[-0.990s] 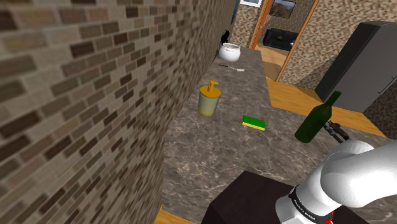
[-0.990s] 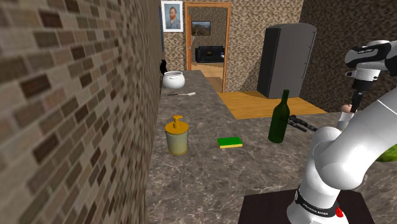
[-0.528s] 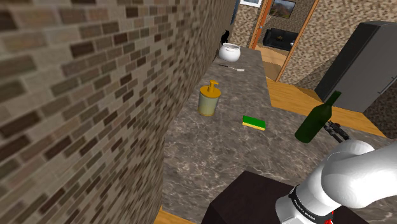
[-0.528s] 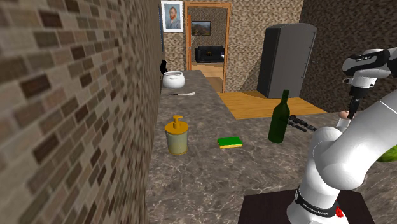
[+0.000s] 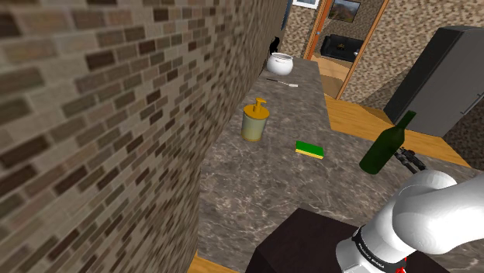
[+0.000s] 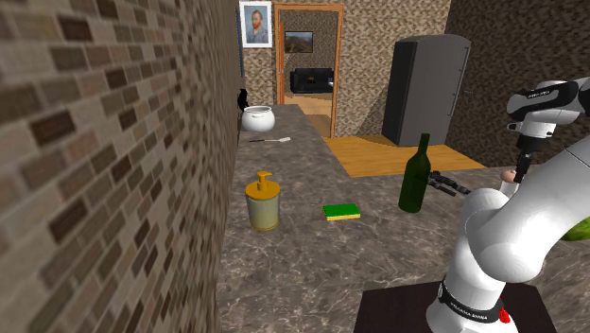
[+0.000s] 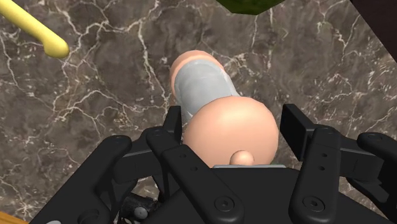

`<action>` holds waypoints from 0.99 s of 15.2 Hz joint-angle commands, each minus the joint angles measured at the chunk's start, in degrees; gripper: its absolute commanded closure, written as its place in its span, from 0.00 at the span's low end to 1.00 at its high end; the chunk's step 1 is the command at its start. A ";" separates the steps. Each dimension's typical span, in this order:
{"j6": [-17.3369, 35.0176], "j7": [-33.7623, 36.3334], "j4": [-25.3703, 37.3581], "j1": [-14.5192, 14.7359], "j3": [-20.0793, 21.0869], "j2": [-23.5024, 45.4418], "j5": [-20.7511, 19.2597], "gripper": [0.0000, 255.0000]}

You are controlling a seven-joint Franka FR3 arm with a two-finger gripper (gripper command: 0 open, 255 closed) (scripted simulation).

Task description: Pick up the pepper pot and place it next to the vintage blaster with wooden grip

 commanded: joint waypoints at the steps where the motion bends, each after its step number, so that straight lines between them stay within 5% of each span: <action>1: 0.04 0.01 -0.02 0.01 -0.02 -0.01 -0.02 1.00; 4: 0.04 0.01 -0.02 0.01 -0.02 -0.01 -0.02 1.00; 5: 0.04 0.01 -0.02 0.01 -0.02 -0.01 -0.02 0.00; 10: 0.03 0.01 -0.02 0.01 -0.02 -0.01 -0.02 0.00; 15: -6.08 -1.62 5.89 0.16 2.25 1.60 2.50 0.00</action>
